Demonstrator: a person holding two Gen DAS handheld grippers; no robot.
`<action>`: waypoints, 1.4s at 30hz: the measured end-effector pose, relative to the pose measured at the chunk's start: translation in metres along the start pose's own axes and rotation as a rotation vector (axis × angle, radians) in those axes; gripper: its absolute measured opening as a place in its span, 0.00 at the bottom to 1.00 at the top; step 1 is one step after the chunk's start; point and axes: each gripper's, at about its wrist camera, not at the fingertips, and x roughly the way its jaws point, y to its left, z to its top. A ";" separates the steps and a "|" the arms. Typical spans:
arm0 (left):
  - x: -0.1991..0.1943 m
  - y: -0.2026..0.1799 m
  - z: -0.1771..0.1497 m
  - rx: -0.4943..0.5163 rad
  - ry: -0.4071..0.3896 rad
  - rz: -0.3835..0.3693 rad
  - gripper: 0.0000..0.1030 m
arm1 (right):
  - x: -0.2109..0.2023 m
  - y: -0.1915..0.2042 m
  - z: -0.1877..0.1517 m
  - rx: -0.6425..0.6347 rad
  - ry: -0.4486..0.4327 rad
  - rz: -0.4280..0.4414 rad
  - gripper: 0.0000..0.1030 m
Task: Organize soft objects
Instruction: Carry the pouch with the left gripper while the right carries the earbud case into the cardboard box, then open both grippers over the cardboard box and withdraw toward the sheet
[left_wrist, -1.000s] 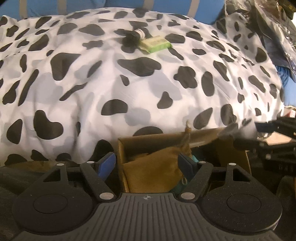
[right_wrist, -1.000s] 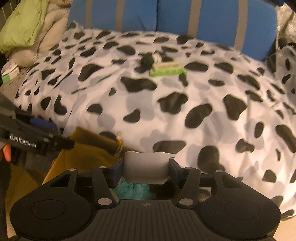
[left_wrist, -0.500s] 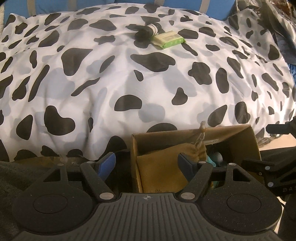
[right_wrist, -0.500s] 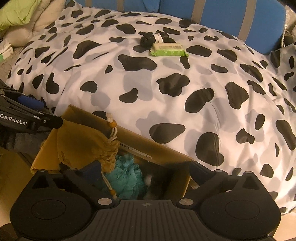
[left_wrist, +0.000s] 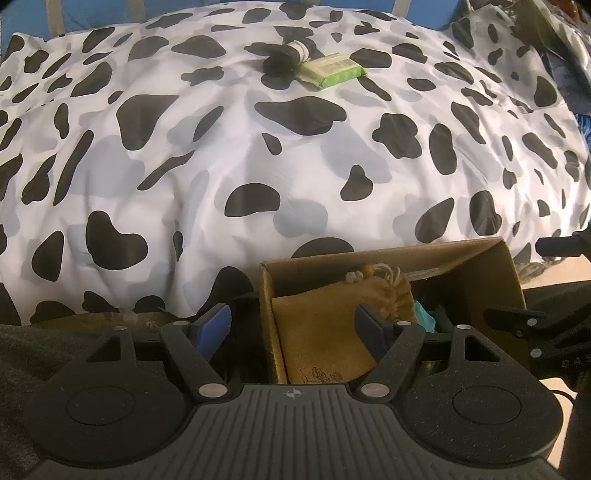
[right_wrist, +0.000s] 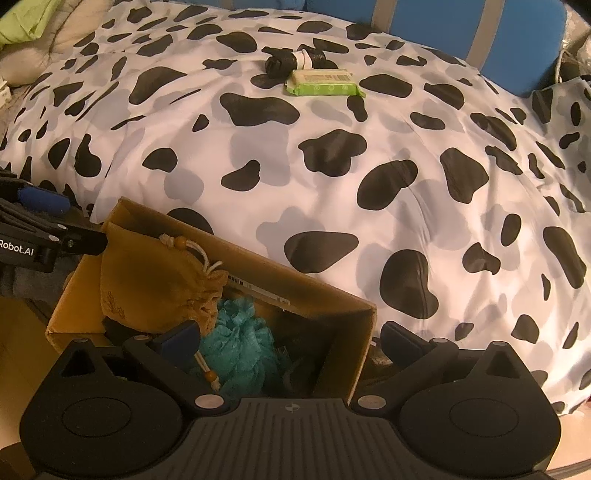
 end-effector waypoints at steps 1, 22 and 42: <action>0.000 0.000 0.000 0.001 0.001 0.000 0.71 | 0.000 0.000 0.000 -0.002 0.002 -0.001 1.00; 0.001 -0.003 0.000 0.022 0.009 -0.004 0.71 | 0.006 -0.001 0.000 0.002 0.034 -0.038 1.00; -0.002 -0.007 0.003 0.034 -0.033 -0.008 0.71 | -0.001 -0.018 0.009 0.100 -0.035 -0.104 1.00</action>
